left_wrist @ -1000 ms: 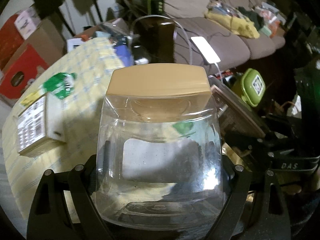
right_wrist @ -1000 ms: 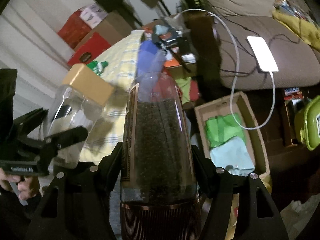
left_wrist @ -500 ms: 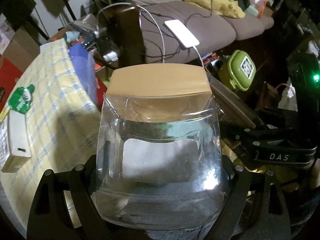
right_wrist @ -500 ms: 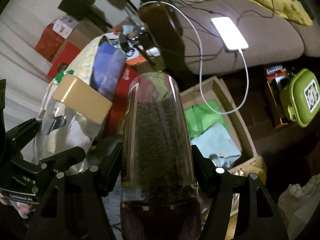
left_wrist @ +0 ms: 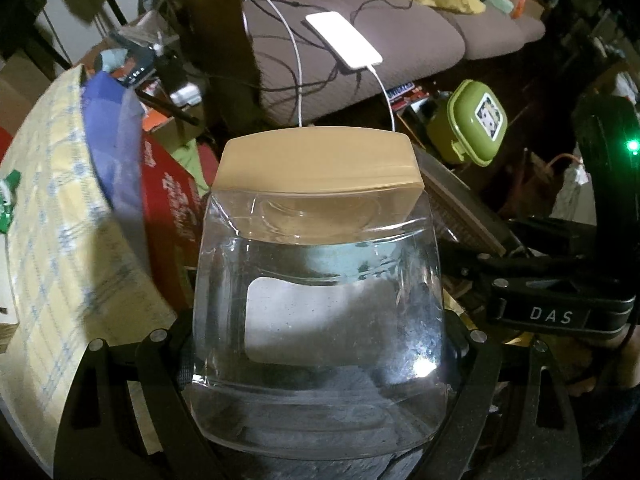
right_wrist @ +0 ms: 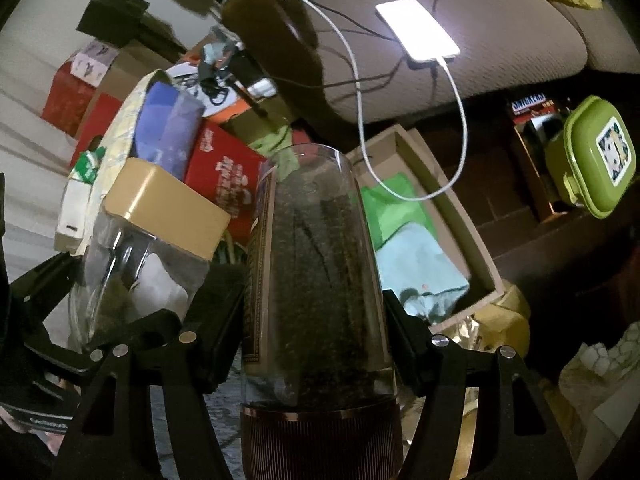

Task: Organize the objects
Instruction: 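Carry both held containers toward the cardboard box on the floor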

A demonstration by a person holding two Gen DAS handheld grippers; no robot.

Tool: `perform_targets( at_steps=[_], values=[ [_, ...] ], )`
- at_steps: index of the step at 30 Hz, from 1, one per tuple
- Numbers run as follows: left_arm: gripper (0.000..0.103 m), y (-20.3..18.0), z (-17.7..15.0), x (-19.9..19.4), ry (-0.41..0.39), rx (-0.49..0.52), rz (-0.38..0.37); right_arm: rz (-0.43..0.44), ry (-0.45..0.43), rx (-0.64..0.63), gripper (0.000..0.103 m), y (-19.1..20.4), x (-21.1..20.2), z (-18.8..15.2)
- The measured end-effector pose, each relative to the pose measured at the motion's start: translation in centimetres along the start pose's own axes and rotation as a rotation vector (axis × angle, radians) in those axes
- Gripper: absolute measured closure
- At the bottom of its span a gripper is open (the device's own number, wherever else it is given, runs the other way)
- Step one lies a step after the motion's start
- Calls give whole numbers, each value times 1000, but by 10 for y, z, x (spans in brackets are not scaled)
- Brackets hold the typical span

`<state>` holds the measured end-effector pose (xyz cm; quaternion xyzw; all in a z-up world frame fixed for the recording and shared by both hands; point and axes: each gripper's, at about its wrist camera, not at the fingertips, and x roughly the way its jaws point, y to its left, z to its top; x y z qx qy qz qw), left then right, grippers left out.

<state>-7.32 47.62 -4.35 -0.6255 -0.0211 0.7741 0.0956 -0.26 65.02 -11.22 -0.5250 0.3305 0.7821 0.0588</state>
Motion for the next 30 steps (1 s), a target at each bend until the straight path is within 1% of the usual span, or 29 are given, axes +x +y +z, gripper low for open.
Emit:
perform_targets(
  at_steps=[2, 4, 6, 16, 20, 24, 30],
  values=[
    [15, -2, 3, 8, 11, -15, -13, -26, 0, 10, 36, -5, 2, 0],
    [15, -5, 6, 15, 14, -30, -9, -47, 9, 12, 36, -9, 6, 1],
    [15, -8, 10, 19, 1, -46, 1, -50, 17, 22, 36, -14, 10, 0],
    [15, -19, 25, 55, 10, -87, 0, -71, 57, 84, 36, -47, 28, -5],
    [15, -19, 29, 71, 24, -113, 23, -80, 67, 116, 36, -64, 32, -7],
    [15, -19, 33, 89, 46, -143, 51, -74, 58, 152, 36, -86, 32, -11],
    [15, -30, 43, 105, 46, -128, 54, -100, 74, 225, 36, -115, 37, -18]
  ],
)
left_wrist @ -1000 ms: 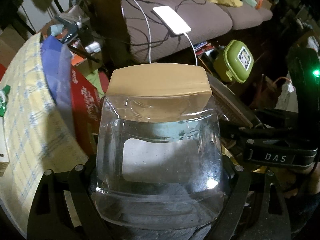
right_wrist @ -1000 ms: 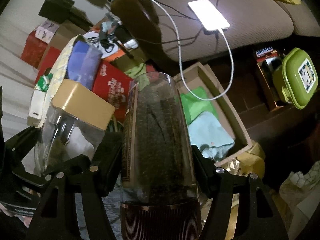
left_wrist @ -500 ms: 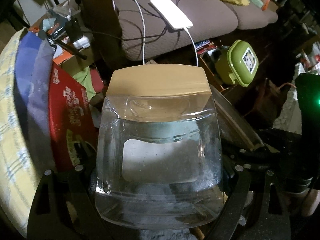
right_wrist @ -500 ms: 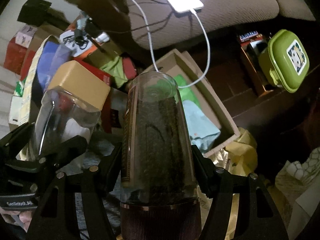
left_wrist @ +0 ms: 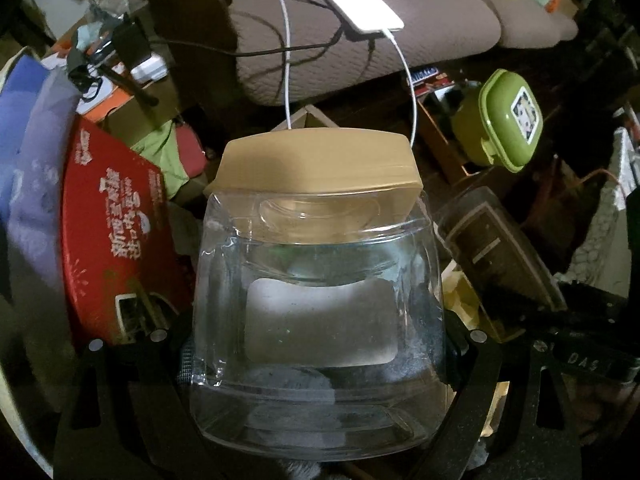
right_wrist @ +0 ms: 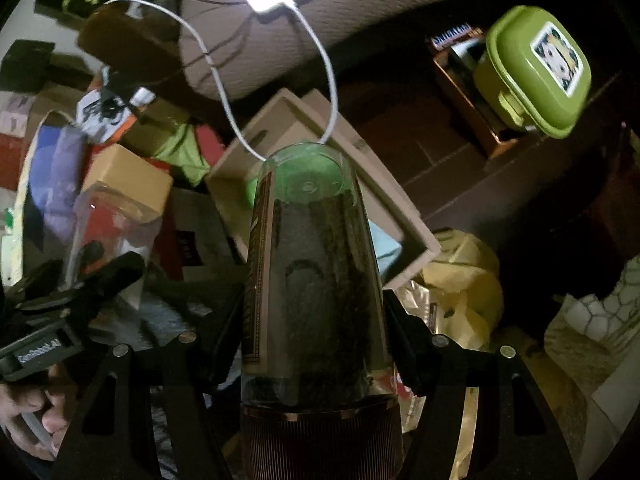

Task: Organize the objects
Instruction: 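Carry both held containers toward the cardboard box on the floor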

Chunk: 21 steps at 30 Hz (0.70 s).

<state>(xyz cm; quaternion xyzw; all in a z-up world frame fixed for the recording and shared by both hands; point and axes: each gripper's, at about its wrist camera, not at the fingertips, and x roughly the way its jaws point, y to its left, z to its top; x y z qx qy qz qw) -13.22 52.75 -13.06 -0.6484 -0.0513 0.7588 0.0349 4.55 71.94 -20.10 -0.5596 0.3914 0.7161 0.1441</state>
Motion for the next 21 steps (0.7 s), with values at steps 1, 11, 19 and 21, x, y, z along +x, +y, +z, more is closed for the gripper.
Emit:
perform_targets(
  at_steps=[1, 11, 19, 21],
  values=[
    [15, -2, 1, 2, 0, 1, 7, 3, 10, 8, 36, -3, 5, 0],
    [15, -11, 9, 22, -5, -11, 4, -14, 64, 25, 36, -15, 36, -3],
    [15, -11, 13, 58, 51, -65, -27, -36, 50, 36, 36, -25, 49, -1],
    [15, -13, 12, 69, 70, -74, -38, -39, 53, 44, 36, -28, 54, 0]
  ],
)
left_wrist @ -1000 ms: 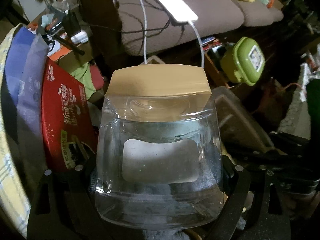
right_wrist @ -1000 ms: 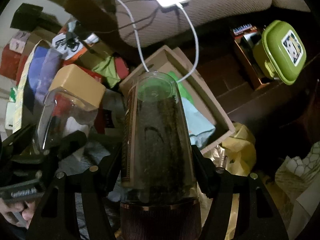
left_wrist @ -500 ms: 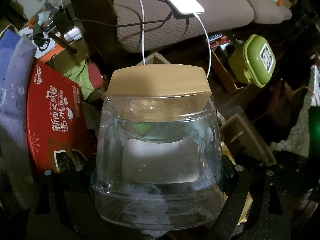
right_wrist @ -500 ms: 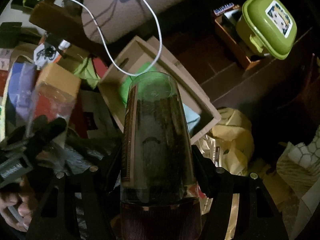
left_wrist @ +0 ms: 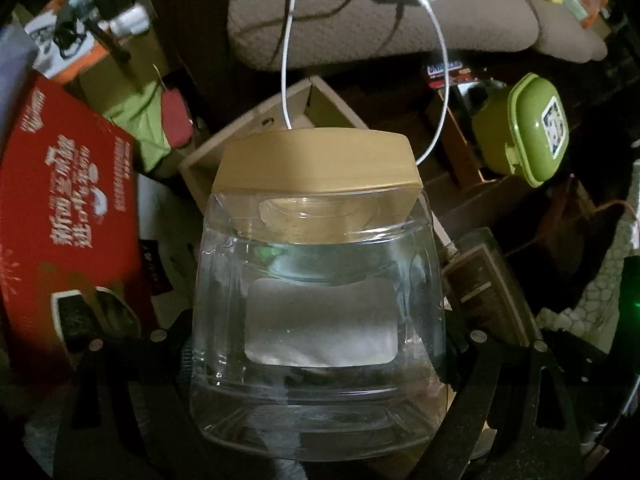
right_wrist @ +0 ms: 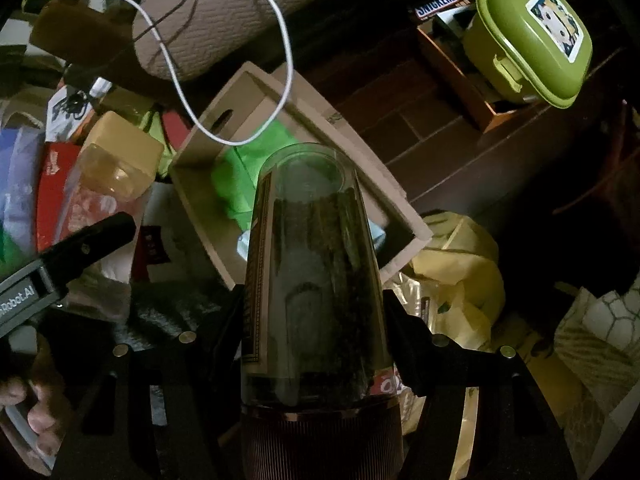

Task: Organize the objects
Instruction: 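Carry both held containers toward the cardboard box on the floor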

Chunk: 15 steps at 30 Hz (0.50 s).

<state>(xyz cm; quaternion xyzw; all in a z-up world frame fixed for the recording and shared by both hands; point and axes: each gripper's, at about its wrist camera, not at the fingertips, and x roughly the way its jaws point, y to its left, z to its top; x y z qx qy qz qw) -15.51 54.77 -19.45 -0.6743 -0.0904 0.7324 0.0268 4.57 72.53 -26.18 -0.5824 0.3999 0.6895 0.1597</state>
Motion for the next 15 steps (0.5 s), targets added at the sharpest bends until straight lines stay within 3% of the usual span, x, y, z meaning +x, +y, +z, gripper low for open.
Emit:
perform_targets(
  at_steps=[9, 15],
  values=[
    [15, 0, 9, 54, 96, -77, 19, 3, 32, 24, 36, -10, 32, 0],
    [15, 8, 9, 79, 112, -150, 19, 20, 21, -13, 36, -13, 44, 6]
  ],
)
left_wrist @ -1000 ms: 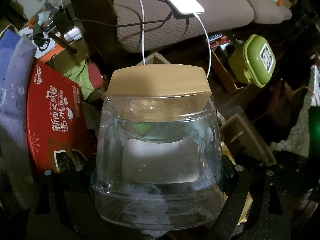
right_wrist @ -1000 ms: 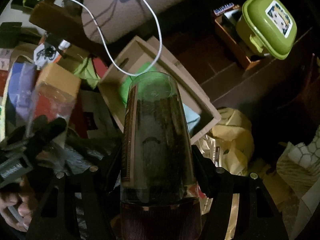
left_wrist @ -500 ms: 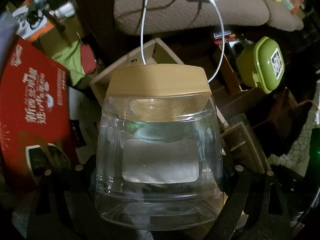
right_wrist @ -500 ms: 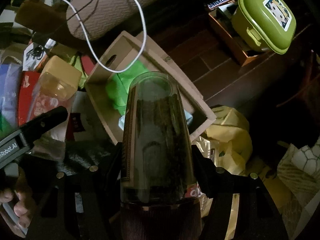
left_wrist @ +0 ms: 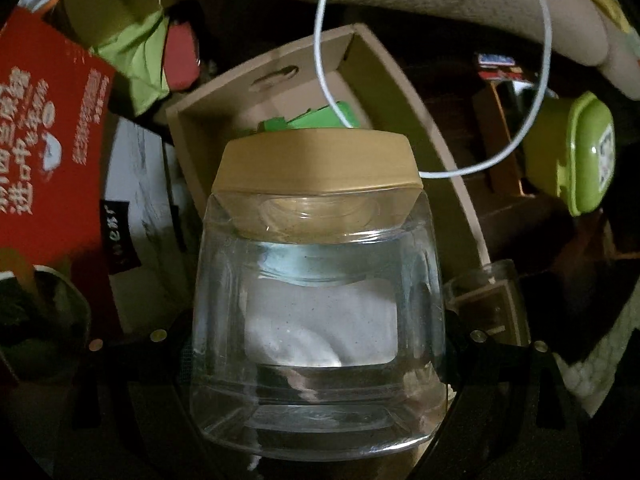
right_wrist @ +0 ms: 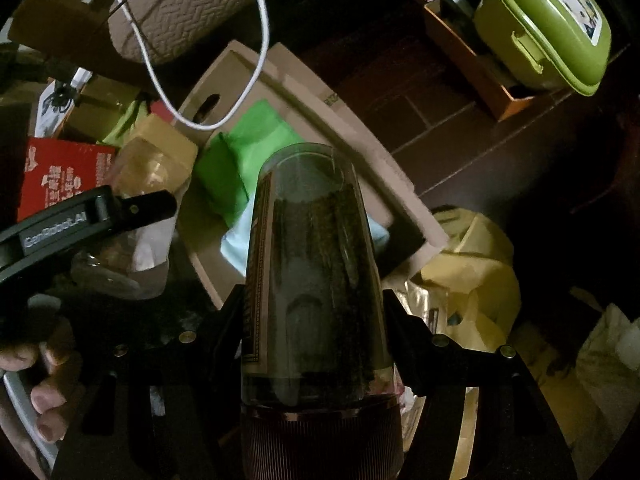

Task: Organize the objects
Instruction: 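Carry both held containers toward the cardboard box on the floor, then lower the clear container and bean cylinder into the box beside the green bag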

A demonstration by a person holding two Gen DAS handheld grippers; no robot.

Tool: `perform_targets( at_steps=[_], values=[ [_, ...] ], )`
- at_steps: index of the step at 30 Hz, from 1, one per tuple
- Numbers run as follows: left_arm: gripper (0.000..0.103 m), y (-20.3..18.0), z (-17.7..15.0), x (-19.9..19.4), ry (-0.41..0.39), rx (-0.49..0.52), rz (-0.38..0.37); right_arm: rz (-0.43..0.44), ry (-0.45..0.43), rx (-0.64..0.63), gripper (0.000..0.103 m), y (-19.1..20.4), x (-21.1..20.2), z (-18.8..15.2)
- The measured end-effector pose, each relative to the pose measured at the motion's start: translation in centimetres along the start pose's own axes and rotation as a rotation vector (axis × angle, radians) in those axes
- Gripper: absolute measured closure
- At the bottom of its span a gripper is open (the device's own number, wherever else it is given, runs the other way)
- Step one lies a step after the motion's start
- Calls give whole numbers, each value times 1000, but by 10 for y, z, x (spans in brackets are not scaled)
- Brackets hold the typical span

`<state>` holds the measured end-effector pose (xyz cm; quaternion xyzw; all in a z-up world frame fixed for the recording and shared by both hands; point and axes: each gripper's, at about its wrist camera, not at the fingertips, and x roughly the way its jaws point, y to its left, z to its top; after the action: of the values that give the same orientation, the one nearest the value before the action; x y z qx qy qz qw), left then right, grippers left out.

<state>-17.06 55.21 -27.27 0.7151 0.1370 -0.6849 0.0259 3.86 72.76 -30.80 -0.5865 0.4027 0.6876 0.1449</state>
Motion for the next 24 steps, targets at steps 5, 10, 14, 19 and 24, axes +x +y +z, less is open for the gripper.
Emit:
perform_targets(
  at_steps=[5, 10, 14, 19, 24],
  values=[
    [15, 4, 3, 17, -17, -76, -85, 8, -8, 9, 36, -9, 9, 8],
    [15, 9, 0, 32, -33, -121, -73, -24, 18, -19, 36, -8, 34, 21],
    [15, 20, -5, 35, -48, -165, -93, -1, 27, -42, 36, -1, 53, 31],
    [15, 24, -4, 38, -83, -172, -21, 27, 7, -60, 36, 4, 72, 45],
    [15, 31, -9, 61, -28, -240, -41, -20, -20, -179, 36, 20, 90, 63]
  ],
)
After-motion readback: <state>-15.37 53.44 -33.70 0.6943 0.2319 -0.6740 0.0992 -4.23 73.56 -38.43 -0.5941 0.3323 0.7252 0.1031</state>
